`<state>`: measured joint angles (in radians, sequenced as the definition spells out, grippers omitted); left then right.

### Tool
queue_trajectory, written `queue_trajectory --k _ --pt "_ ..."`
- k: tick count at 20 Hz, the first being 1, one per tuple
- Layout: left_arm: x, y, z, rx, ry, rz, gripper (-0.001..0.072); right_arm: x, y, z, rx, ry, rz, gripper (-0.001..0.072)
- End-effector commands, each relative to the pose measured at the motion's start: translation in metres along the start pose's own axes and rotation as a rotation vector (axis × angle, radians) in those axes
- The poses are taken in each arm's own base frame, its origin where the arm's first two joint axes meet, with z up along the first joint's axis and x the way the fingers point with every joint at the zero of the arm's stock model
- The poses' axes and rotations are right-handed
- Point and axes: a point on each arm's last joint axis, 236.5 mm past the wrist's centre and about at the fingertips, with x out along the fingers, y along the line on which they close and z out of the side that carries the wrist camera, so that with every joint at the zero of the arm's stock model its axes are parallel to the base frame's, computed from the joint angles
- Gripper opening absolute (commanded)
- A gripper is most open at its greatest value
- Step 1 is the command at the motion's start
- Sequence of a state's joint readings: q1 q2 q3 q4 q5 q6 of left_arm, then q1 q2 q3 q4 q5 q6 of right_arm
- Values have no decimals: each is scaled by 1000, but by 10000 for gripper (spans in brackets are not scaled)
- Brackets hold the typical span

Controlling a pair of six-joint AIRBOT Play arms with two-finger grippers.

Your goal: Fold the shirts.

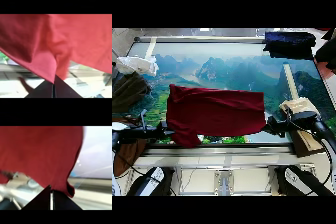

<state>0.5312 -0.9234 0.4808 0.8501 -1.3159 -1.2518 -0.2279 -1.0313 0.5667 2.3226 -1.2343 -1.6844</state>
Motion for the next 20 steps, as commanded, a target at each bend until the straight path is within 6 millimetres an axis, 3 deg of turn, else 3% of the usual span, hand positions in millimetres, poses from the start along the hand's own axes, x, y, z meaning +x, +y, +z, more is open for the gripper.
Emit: queue_trajectory --k 1,3,5,8,11,13,16,20 --pt "-51 -45 12 201 -198 8 13 -52 48 -14 -297 -4 23 12" --pt "-84 -71 20 282 -353 23 12 -86 69 -9 -422 -113 -8 12" --pt "-109 -90 30 280 -479 11 11 -113 92 13 -488 -276 -19 12" --pt "-115 -109 47 283 -496 -49 10 -122 99 46 -479 -386 -19 11" --pt "-93 -145 76 386 -443 -112 10 -95 87 60 -432 -305 -25 11" --pt "-71 -159 121 456 -491 -52 10 -70 83 71 -420 -265 -37 11" --pt "-33 -151 187 470 -528 63 10 -45 65 104 -387 -286 -88 11" --pt "28 -116 229 403 -416 115 10 -31 50 154 -307 -391 -111 10"
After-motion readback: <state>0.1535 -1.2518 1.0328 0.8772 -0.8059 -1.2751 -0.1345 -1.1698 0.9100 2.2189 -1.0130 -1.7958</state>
